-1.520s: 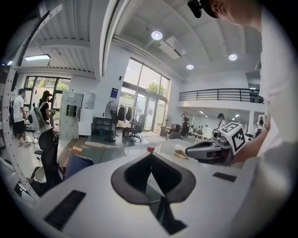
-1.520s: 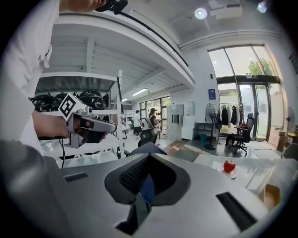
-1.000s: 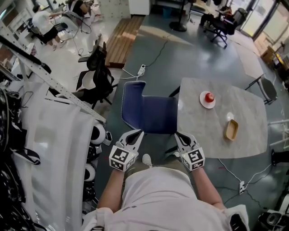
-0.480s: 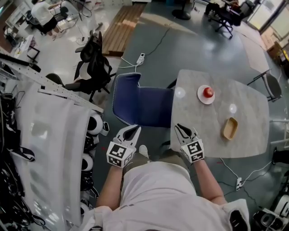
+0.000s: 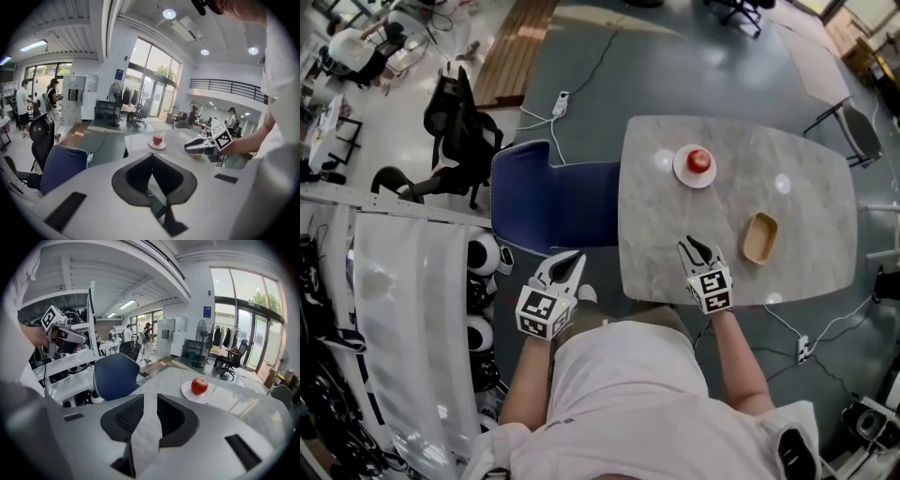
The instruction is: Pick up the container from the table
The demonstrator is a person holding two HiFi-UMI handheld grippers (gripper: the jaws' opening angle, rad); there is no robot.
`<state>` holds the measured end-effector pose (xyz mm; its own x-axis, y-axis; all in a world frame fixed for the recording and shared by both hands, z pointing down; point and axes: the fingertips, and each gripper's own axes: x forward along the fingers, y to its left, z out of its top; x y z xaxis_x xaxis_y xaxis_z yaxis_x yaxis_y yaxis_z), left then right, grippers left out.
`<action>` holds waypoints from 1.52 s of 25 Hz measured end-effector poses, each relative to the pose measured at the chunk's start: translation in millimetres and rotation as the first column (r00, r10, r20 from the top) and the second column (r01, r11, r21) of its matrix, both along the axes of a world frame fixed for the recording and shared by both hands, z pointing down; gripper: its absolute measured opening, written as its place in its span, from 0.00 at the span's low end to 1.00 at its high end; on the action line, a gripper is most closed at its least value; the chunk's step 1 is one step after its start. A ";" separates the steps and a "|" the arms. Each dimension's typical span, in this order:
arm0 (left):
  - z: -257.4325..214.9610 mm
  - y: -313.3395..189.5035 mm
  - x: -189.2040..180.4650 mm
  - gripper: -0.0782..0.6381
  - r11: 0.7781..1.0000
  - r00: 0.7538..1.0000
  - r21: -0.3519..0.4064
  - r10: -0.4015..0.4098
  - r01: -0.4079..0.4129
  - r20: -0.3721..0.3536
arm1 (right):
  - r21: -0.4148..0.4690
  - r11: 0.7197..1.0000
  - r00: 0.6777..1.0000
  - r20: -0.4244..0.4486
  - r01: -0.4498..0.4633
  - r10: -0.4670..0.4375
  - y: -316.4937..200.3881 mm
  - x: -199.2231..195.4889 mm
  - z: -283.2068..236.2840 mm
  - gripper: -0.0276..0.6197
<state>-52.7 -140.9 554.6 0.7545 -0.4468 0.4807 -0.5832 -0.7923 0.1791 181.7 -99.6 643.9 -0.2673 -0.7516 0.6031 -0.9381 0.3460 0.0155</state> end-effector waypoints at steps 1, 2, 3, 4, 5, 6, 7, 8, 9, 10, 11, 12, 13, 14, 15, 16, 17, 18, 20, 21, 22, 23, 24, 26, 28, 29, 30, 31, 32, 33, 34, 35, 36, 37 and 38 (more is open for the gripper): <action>2.4 2.1 10.2 0.11 1.000 1.000 -0.004 0.012 -0.012 0.008 | -0.012 1.000 1.000 -0.006 -0.020 0.020 4.8 15.3 6.0 0.20; 4.8 4.2 20.2 0.11 1.000 1.000 -0.008 0.023 -0.023 0.016 | -0.024 0.999 0.999 -0.013 -0.041 0.041 10.2 30.2 12.0 0.21; 7.5 6.5 30.4 0.11 0.999 0.999 -0.013 0.035 -0.034 0.023 | -0.035 0.997 0.998 -0.019 -0.062 0.061 15.9 44.6 17.9 0.22; 10.4 8.9 40.7 0.11 0.999 0.998 -0.019 0.045 -0.045 0.031 | -0.044 0.996 0.996 -0.025 -0.081 0.080 21.8 58.4 23.6 0.23; 13.5 11.5 51.1 0.11 0.998 0.998 -0.026 0.055 -0.054 0.039 | -0.054 0.994 0.995 -0.031 -0.100 0.098 27.8 71.8 29.3 0.24; 16.9 13.8 61.4 0.11 0.997 0.997 -0.033 0.064 -0.063 0.048 | -0.067 0.991 0.993 -0.038 -0.118 0.116 34.0 85.2 35.4 0.25; 20.6 15.6 71.6 0.11 0.997 0.996 -0.039 0.072 -0.070 0.059 | -0.081 0.988 0.990 -0.047 -0.135 0.132 40.1 98.9 42.3 0.26; 24.5 16.7 81.8 0.11 0.996 0.994 -0.042 0.079 -0.076 0.070 | -0.093 0.984 0.988 -0.057 -0.150 0.145 45.2 112.9 49.0 0.27; 28.4 17.5 91.6 0.11 0.996 0.993 -0.043 0.084 -0.081 0.083 | -0.103 0.981 0.985 -0.067 -0.163 0.157 49.5 126.3 55.1 0.28; 31.9 18.4 100.6 0.11 0.995 0.992 -0.044 0.089 -0.085 0.094 | -0.112 0.978 0.983 -0.076 -0.175 0.167 53.6 138.5 60.7 0.29; 34.8 19.8 108.6 0.11 0.995 0.990 -0.046 0.093 -0.089 0.103 | -0.121 0.975 0.981 -0.082 -0.185 0.176 57.8 149.0 65.8 0.31; 37.1 21.8 115.4 0.11 0.994 0.989 -0.050 0.097 -0.092 0.109 | -0.128 0.973 0.979 -0.087 -0.194 0.184 62.3 157.6 70.2 0.31; 38.9 24.3 121.5 0.11 0.994 0.988 -0.055 0.101 -0.096 0.116 | -0.134 0.970 0.978 -0.090 -0.201 0.190 66.9 164.9 74.1 0.32; 40.2 27.1 127.6 0.11 0.993 0.987 -0.060 0.107 -0.100 0.122 | -0.140 0.969 0.977 -0.093 -0.206 0.194 71.2 171.4 77.7 0.32; 41.5 29.9 134.0 0.11 0.992 0.985 -0.066 0.114 -0.106 0.128 | -0.144 0.967 0.975 -0.097 -0.210 0.198 75.1 177.8 81.1 0.33; 43.0 32.8 141.0 0.11 0.991 0.984 -0.073 0.122 -0.113 0.132 | -0.148 0.966 0.974 -0.104 -0.214 0.200 78.4 184.6 84.3 0.33; 44.7 36.0 148.3 0.11 0.989 0.982 -0.081 0.131 -0.121 0.134 | -0.151 0.964 0.973 -0.112 -0.218 0.202 81.5 191.7 87.6 0.33; 46.5 39.4 155.4 0.11 0.987 0.981 -0.089 0.142 -0.130 0.136 | -0.155 0.962 0.971 -0.120 -0.222 0.205 84.8 198.6 91.2 0.34; 50.0 46.0 167.5 0.11 0.984 0.977 -0.100 0.160 -0.147 0.143 | -0.165 0.959 0.968 -0.136 -0.231 0.210 91.4 211.1 100.3 0.34; 51.4 48.4 172.2 0.11 0.983 0.975 -0.103 0.168 -0.153 0.148 | -0.170 0.957 0.967 -0.146 -0.233 0.210 94.2 216.3 105.6 0.34; 52.5 50.2 176.1 0.11 0.982 0.973 -0.106 0.172 -0.157 0.151 | -0.175 0.957 0.966 -0.159 -0.232 0.205 96.6 220.7 110.7 0.34; 53.1 51.6 178.9 0.11 0.981 0.973 -0.109 0.175 -0.159 0.152 | -0.179 0.957 0.965 -0.176 -0.227 0.196 98.6 224.2 115.7 0.34; 53.4 52.5 180.9 0.11 0.981 0.973 -0.112 0.176 -0.160 0.153 | -0.183 0.958 0.964 -0.193 -0.220 0.184 100.3 226.8 120.6 0.34; 53.5 53.9 182.2 0.11 0.981 0.972 -0.114 0.173 -0.156 0.158 | -0.199 0.959 0.962 -0.223 -0.202 0.156 102.9 230.0 130.1 0.34; 53.9 54.5 181.2 0.11 0.982 0.972 -0.114 0.166 -0.148 0.167 | -0.223 0.956 0.961 -0.241 -0.189 0.134 104.0 231.5 138.8 0.35; 54.1 54.5 179.9 0.11 0.983 0.972 -0.116 0.161 -0.142 0.171 | -0.239 0.953 0.960 -0.249 -0.185 0.124 104.5 232.0 143.4 0.35; 54.1 54.3 178.1 0.11 0.984 0.973 -0.118 0.154 -0.135 0.172 | -0.257 0.949 0.959 -0.261 -0.181 0.113 105.1 232.7 148.6 0.35; 53.9 53.8 176.3 0.11 0.985 0.975 -0.123 0.144 -0.125 0.170 | -0.275 0.945 0.956 -0.276 -0.177 0.098 105.8 233.5 154.2 0.35; 53.2 53.0 174.6 0.11 0.985 0.978 -0.127 0.133 -0.112 0.164 | -0.291 0.941 0.953 -0.291 -0.171 0.083 106.4 234.6 159.9 0.35; 52.2 52.0 173.2 0.11 0.987 0.980 -0.130 0.120 -0.100 0.157 | -0.306 0.937 0.951 -0.302 -0.166 0.070 106.9 235.7 165.1 0.35; 51.3 51.1 171.5 0.11 0.988 0.982 -0.129 0.109 -0.090 0.154 | -0.321 0.933 0.949 -0.310 -0.163 0.059 107.3 236.7 169.3 0.35; 50.5 50.4 169.4 0.11 0.989 0.983 -0.125 0.102 -0.082 0.155 | -0.335 0.928 0.947 -0.318 -0.162 0.051 107.5 237.7 172.5 0.35; 49.9 49.9 166.6 0.11 0.990 0.983 -0.121 0.096 -0.077 0.159 | -0.345 0.924 0.944 -0.328 -0.163 0.044 107.4 238.4 174.5 0.34; 49.4 49.3 163.2 0.11 0.991 0.983 -0.117 0.090 -0.072 0.163 | -0.354 0.921 0.940 -0.340 -0.165 0.038 107.2 238.9 175.6 0.33; 48.9 48.8 159.6 0.11 0.991 0.983 -0.114 0.084 -0.066 0.165 | -0.361 0.918 0.935 -0.353 -0.168 0.032 106.9 239.3 176.1 0.32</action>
<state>106.9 -92.0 603.4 0.6878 -0.3312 0.6460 -0.5522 -0.8163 0.1694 421.0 7.3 820.1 0.0647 -0.4592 0.8860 -0.9304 0.2933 0.2199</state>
